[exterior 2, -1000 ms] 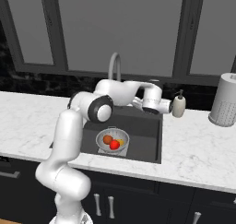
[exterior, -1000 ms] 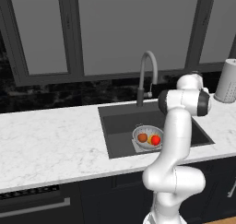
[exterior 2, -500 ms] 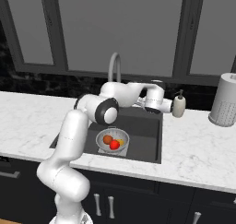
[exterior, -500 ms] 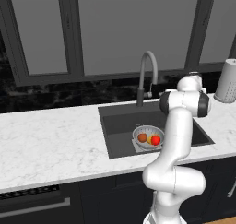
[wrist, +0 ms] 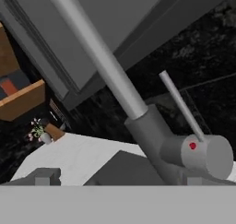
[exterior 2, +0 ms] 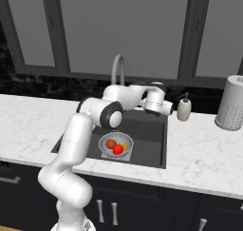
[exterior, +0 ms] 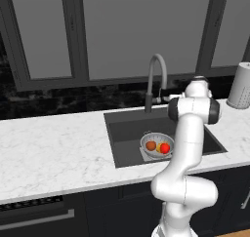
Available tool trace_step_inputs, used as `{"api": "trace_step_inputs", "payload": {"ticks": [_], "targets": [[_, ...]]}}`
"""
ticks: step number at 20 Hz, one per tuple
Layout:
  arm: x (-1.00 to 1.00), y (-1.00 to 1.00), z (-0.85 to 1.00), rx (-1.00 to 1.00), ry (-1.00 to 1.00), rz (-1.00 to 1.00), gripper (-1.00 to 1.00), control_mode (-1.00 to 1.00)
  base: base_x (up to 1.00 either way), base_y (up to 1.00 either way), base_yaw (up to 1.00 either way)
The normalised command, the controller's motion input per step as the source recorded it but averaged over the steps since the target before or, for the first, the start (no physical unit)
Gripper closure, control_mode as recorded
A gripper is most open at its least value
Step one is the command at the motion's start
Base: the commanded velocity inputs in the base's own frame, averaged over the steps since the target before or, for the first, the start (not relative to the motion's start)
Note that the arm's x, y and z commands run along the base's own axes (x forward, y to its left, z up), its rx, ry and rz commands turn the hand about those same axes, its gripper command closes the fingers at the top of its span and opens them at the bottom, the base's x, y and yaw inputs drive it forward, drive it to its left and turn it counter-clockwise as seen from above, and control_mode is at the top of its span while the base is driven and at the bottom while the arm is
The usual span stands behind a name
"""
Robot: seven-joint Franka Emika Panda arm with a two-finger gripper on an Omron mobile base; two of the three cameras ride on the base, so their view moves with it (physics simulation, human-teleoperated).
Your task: Put the colander in the sink, put the mango, orange, apple in the colander, and turn on the sink faucet and pour water over the colander.
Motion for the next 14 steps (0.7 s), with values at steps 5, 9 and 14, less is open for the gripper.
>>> {"api": "trace_step_inputs", "payload": {"ticks": [5,9,14], "targets": [[0.45,0.02,0.0,-0.01,-0.01,0.0,-1.0,-1.0,0.0,0.0,0.0],[0.33,0.0,0.0,-0.02,0.0,-0.01,-1.0,-1.0,0.0,0.0,0.0],[0.35,0.0,0.0,-0.02,0.0,-0.02,-1.0,-1.0,0.0,0.0,0.0]]}}
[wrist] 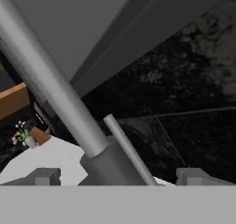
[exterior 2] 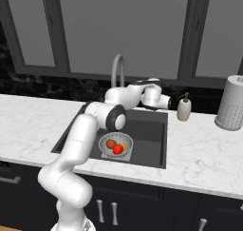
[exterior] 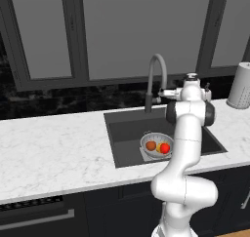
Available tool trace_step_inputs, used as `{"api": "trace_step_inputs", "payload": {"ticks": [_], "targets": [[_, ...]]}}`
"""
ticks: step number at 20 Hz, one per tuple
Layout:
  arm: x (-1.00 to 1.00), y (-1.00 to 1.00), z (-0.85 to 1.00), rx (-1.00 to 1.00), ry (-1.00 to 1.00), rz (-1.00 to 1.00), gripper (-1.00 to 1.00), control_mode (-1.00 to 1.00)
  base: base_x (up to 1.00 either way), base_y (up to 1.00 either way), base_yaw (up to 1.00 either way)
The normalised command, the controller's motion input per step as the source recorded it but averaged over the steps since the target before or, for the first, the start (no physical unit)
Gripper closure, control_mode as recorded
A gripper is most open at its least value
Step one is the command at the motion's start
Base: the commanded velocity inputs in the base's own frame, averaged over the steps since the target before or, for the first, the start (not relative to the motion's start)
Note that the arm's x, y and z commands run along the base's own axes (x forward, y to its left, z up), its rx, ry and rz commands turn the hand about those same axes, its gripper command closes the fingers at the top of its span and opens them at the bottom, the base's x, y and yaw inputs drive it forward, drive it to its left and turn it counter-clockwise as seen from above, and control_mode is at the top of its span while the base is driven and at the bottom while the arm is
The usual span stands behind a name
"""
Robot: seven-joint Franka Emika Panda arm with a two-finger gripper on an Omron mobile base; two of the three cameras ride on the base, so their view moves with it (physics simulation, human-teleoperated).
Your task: Put the colander in the sink, put the mango, orange, apple in the colander, and turn on the sink faucet and pour water over the colander.
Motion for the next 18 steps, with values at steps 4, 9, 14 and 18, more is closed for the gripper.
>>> {"api": "trace_step_inputs", "payload": {"ticks": [4,9,14,18], "targets": [[0.27,0.0,0.0,-0.03,0.0,-0.02,-1.0,-1.0,0.0,0.0,0.0],[0.15,0.0,-0.06,-0.04,0.0,-0.04,-1.0,-1.0,0.0,0.0,0.0],[0.14,0.0,-0.14,-0.04,0.01,-0.04,-1.0,-1.0,0.0,0.0,0.0],[0.16,0.0,-0.17,-0.03,0.03,-0.04,-1.0,-1.0,0.0,0.0,0.0]]}}
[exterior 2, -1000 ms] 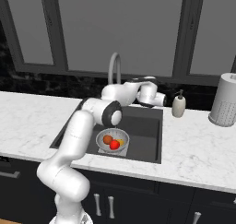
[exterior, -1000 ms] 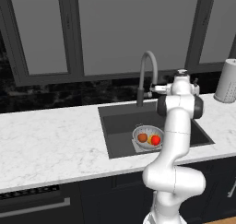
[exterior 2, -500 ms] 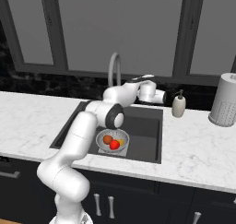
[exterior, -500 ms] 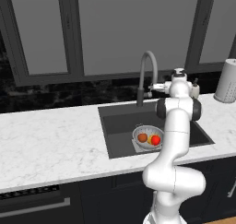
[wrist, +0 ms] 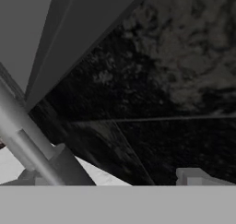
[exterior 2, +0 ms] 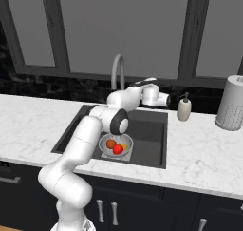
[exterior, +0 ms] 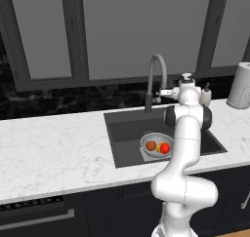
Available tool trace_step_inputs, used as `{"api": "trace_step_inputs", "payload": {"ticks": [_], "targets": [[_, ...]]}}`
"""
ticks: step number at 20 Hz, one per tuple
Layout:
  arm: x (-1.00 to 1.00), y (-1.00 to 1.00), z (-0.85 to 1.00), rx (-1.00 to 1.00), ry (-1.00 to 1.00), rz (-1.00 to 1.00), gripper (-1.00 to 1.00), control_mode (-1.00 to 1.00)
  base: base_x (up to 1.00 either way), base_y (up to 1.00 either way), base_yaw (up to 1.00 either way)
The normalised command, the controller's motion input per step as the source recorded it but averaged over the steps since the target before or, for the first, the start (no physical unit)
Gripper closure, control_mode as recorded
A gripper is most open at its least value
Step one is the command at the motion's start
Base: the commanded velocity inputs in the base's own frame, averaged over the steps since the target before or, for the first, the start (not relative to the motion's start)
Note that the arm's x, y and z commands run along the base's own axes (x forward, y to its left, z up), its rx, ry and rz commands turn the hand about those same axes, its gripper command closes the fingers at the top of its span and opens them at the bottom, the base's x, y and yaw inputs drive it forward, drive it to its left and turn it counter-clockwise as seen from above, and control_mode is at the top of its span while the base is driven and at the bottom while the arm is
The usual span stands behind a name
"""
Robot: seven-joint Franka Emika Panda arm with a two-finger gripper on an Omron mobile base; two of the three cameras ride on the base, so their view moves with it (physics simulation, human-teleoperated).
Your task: Put the colander in the sink, put the mango, orange, apple in the colander, and turn on the sink faucet and pour water over the colander.
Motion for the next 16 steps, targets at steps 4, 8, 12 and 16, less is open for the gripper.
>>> {"api": "trace_step_inputs", "payload": {"ticks": [4,8,12,16], "targets": [[0.19,0.0,-0.13,-0.01,0.05,-0.04,-1.0,-1.0,0.0,0.0,0.0],[0.23,0.0,-0.1,0.0,0.06,-0.04,-1.0,-1.0,0.0,0.0,0.0],[0.23,0.0,-0.09,-0.01,0.07,-0.05,1.0,-1.0,0.0,0.0,0.0],[0.18,-0.01,-0.01,-0.02,0.01,-0.06,1.0,-1.0,0.0,0.0,0.0]]}}
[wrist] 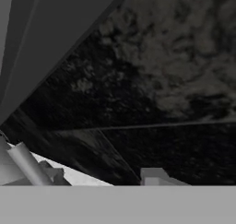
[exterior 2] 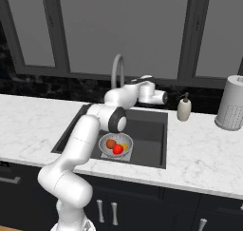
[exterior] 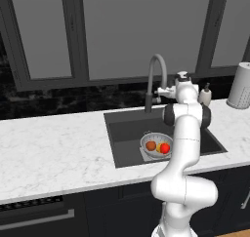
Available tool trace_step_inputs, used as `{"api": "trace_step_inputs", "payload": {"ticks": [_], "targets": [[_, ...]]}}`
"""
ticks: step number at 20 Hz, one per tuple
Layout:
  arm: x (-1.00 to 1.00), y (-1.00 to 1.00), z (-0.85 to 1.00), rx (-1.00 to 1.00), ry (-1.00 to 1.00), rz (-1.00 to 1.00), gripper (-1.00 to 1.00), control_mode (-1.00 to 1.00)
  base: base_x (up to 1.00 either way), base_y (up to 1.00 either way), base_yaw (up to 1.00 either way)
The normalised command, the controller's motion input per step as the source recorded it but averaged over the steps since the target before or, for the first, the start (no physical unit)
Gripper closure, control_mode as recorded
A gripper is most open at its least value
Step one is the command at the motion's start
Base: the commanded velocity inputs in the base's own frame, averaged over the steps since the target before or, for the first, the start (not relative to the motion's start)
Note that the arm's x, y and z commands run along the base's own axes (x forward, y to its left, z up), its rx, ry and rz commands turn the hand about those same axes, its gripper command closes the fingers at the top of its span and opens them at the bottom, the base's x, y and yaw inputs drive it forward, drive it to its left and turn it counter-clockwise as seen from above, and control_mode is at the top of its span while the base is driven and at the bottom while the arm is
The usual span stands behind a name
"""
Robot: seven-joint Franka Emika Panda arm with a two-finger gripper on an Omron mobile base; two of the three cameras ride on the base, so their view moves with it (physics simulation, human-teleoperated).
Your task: Put the colander in the sink, put the mango, orange, apple in the colander, and turn on the sink faucet and pour water over the colander.
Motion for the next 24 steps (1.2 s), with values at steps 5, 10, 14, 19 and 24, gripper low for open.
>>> {"api": "trace_step_inputs", "payload": {"ticks": [5,10,14,19,24], "targets": [[0.12,-0.2,-0.02,-0.01,0.0,-0.08,1.0,-1.0,0.0,0.0,0.0],[0.08,-0.44,-0.06,0.0,0.01,-0.11,1.0,-1.0,0.0,0.0,0.0],[0.02,-0.65,-0.11,0.0,0.03,-0.13,1.0,-1.0,0.0,0.0,0.0],[0.0,-0.76,-0.15,0.0,0.06,-0.15,1.0,-1.0,0.0,0.0,0.0],[0.0,-0.79,-0.15,0.0,0.08,-0.15,1.0,-1.0,0.0,0.0,0.0]]}}
